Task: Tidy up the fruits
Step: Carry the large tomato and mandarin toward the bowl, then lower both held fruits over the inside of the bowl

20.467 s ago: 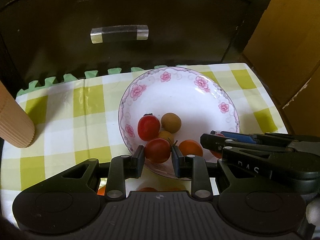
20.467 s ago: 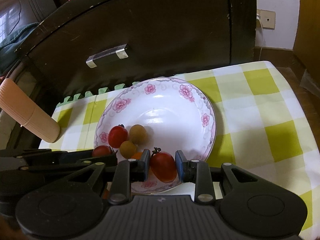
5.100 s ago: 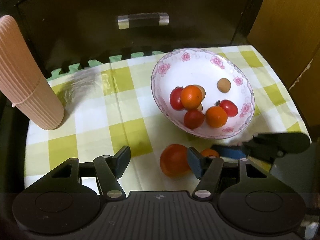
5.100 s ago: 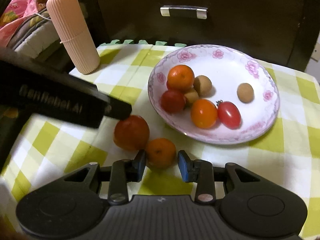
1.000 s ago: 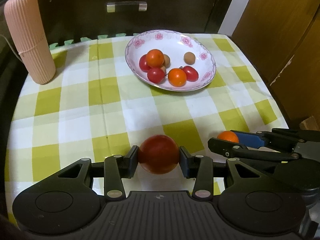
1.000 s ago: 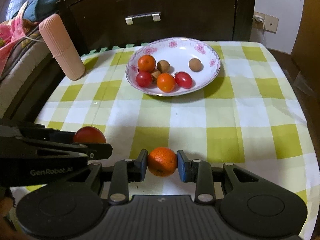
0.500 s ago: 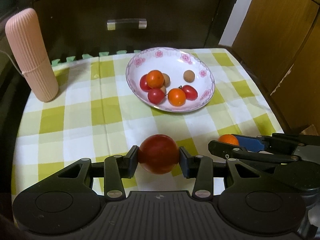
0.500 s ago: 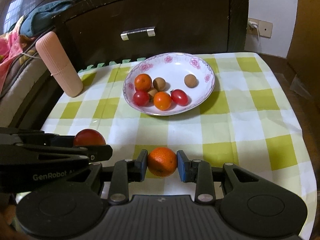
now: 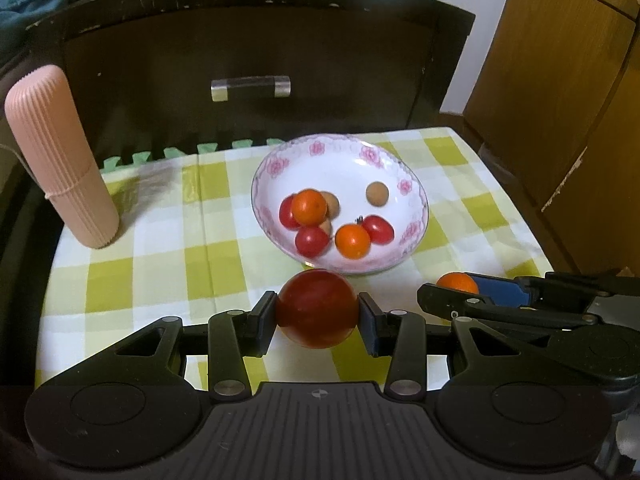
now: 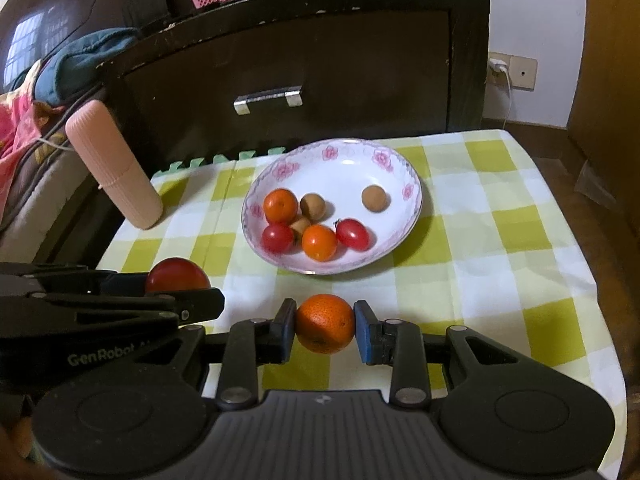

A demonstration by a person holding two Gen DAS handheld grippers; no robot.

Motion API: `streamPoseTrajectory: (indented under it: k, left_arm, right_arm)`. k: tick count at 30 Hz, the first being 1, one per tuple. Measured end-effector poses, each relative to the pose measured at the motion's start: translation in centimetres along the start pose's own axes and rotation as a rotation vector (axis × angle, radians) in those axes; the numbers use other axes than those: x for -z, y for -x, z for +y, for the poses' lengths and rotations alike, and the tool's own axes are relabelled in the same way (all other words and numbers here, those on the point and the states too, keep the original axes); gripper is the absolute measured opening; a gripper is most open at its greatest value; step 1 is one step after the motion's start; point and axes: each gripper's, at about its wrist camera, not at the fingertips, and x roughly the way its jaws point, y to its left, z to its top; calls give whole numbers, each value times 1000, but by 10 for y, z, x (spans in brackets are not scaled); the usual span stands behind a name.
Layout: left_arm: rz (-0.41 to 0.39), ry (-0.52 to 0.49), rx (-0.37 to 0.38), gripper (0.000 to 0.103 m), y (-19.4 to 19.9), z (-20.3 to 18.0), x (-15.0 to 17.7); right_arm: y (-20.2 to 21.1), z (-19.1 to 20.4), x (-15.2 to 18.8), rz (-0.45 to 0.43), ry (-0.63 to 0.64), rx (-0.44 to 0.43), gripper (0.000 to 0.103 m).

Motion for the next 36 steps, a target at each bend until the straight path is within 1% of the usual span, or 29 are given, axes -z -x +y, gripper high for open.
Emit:
streamPoseTrajectory:
  k: [12,22,30,36]
  left_arm:
    - [-40,-12,-7,49,-9,2,-24]
    - [-54,-25,-23,49,-33,3,-48]
    - [-39,-23,-23,49,-62,6,-68]
    - [-20,-29,-18,49,-81,6,-78]
  right_arm:
    - [-7,-3,-27,-32,1,11,30]
    - [-23,-12,-49,-46,-15,11,30]
    - [-50,-22,-69,-40,-17,15,30]
    - [-71,-34,-79,-34,-43,10,30]
